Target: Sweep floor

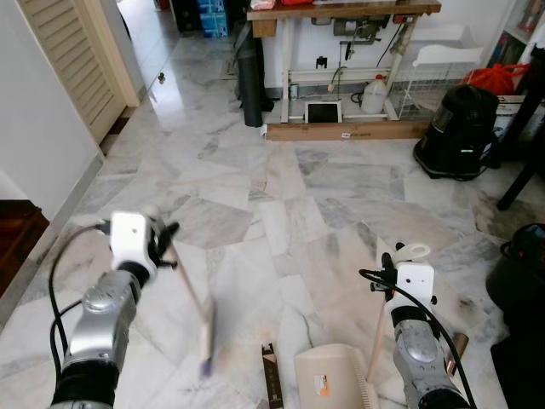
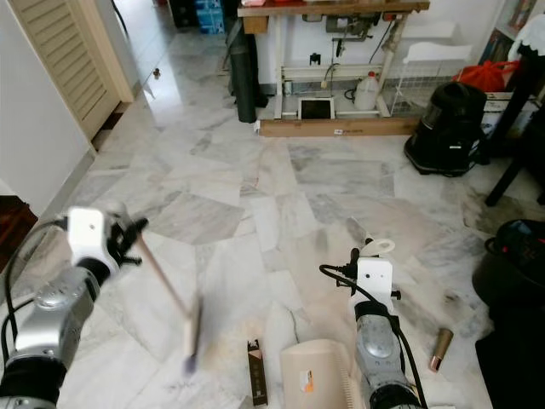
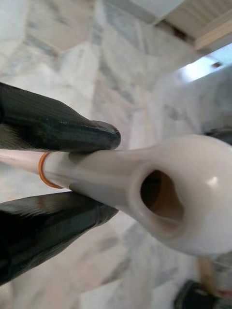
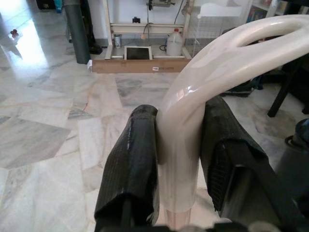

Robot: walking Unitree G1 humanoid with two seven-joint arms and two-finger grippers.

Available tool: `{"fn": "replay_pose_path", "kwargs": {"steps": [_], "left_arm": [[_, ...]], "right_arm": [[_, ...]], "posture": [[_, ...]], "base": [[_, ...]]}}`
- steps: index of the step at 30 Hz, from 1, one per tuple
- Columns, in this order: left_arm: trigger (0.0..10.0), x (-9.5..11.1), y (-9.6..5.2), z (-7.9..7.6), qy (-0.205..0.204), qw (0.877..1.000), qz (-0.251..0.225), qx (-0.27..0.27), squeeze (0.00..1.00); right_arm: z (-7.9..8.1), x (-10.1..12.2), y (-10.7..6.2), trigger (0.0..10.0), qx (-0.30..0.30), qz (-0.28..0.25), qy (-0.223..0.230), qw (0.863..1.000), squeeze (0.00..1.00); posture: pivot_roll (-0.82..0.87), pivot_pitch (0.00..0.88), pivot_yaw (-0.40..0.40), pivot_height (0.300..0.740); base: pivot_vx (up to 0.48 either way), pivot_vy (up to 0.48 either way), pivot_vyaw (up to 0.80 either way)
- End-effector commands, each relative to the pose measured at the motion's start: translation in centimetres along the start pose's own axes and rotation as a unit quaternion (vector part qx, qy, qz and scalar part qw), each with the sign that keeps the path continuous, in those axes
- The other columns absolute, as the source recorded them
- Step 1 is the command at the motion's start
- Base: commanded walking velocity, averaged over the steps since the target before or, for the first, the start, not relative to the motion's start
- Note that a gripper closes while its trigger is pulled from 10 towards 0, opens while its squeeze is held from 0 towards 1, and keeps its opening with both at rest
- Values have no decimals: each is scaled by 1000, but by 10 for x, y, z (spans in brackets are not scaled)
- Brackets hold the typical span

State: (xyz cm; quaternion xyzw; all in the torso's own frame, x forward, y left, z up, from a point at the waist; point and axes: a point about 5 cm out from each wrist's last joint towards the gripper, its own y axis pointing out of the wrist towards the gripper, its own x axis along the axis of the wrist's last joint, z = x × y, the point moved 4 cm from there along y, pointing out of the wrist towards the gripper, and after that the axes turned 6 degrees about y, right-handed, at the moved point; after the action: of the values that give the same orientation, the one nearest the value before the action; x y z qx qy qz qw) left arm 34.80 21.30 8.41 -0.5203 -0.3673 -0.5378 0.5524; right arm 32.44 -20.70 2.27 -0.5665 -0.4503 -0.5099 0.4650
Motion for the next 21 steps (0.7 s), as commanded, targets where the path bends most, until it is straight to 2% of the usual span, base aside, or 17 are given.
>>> {"fn": "replay_pose_path", "kwargs": {"steps": [1,7,9,11,15,16,19,21], "left_arm": [[10000,0,0,0,17,1000,-7,-4,0],[10000,-23,2,-19,-31,999,17,-12,0],[10000,-30,3,-23,-69,997,24,-10,0],[10000,-30,5,-30,-99,995,19,-16,0],[10000,-28,7,-34,-121,992,14,-19,0],[10000,-27,11,-36,-153,988,18,-24,0],[10000,-27,12,-37,-168,985,22,-31,0],[10000,-28,13,-41,-196,979,28,-48,0]], "right_arm": [[3,4,2,10000,5,-10,-1,1000,0],[3,4,1,10000,5,-9,-1,1000,0],[4,3,0,10000,6,-10,-1,1000,0],[3,4,-1,10000,4,-12,0,1000,0],[0,2,-3,10000,1,-12,-1,1000,0],[-1,0,-5,10000,0,-10,-1,1000,0],[-1,-2,-7,10000,1,-8,-1,1000,0],[-1,-2,-7,10000,0,-8,-1,1000,0]], "posture": [[95,0,55,740],[85,0,57,740],[76,0,59,740],[71,0,62,740],[66,0,63,740],[64,0,63,740],[63,0,63,740],[59,4,63,740]], "base": [[0,0,0],[0,0,0],[0,0,0],[0,0,0],[0,0,0],[0,0,0],[0,0,0],[0,0,0]]}}
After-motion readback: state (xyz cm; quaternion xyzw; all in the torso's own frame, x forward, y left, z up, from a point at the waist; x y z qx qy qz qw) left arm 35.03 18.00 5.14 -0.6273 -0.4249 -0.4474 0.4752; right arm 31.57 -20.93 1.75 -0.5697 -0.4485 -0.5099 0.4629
